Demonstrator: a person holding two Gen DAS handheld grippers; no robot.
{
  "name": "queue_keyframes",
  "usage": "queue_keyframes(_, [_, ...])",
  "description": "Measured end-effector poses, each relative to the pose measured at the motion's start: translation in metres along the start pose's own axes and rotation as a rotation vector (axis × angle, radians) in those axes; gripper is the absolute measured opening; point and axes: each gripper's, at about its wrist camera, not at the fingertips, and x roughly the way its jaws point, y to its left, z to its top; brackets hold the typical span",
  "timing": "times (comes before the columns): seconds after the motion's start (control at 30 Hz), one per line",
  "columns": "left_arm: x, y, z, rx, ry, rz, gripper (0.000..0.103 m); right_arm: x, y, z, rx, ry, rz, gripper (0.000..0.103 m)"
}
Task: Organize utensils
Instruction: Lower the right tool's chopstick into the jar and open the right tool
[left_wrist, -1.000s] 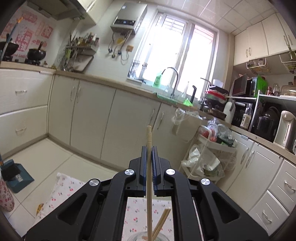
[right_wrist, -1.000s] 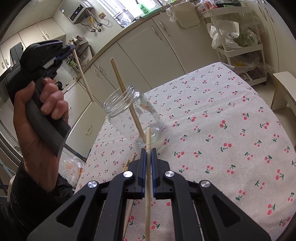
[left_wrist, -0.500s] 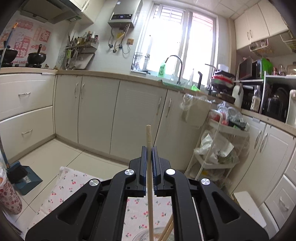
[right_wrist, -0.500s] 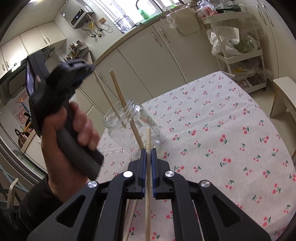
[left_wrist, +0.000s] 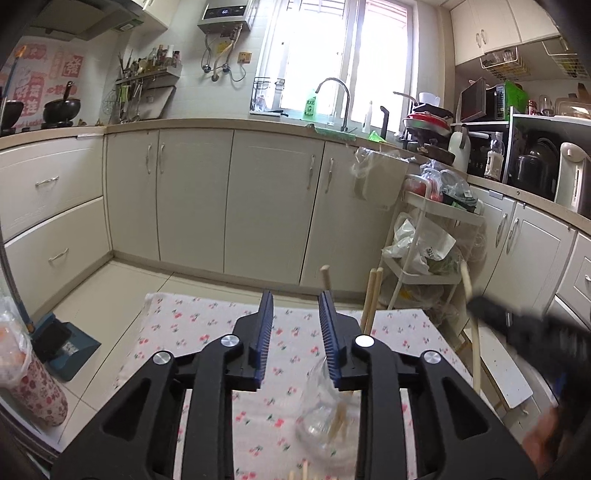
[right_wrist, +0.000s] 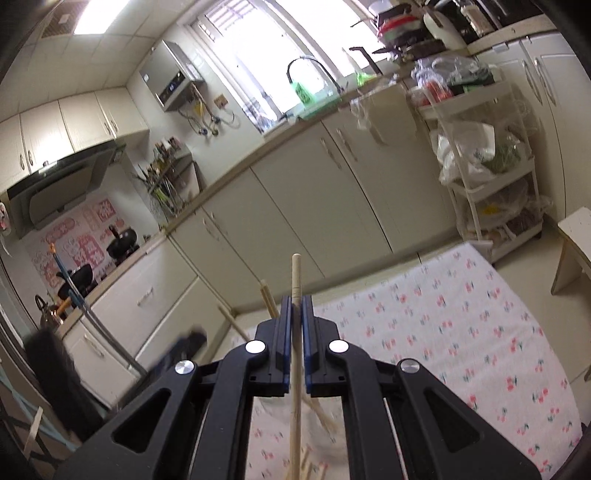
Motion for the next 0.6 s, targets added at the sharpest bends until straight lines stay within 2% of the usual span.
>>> queue_keyframes(0.1, [-0.014,0.016,-0.014,-0.022,0.039,0.01,0.036,0.008,0.008,0.016,0.004,-0.066,-0.006,0.006])
queue_keyframes(0.3, [-0.026,0.039,-0.044,-0.075,0.124,0.023,0.043,0.035,0.016,0.047,0.017,-0.201,-0.057,0.006])
queue_keyframes(0.4, [-0.029,0.046,-0.054,-0.096,0.156,0.025,0.048,0.05,0.024,0.05,-0.014,-0.242,-0.086,0.006])
queue_keyframes(0.6, [-0.031,0.051,-0.067,-0.111,0.195,0.017,0.053,0.08,0.035,0.038,-0.149,-0.245,-0.144,0.006])
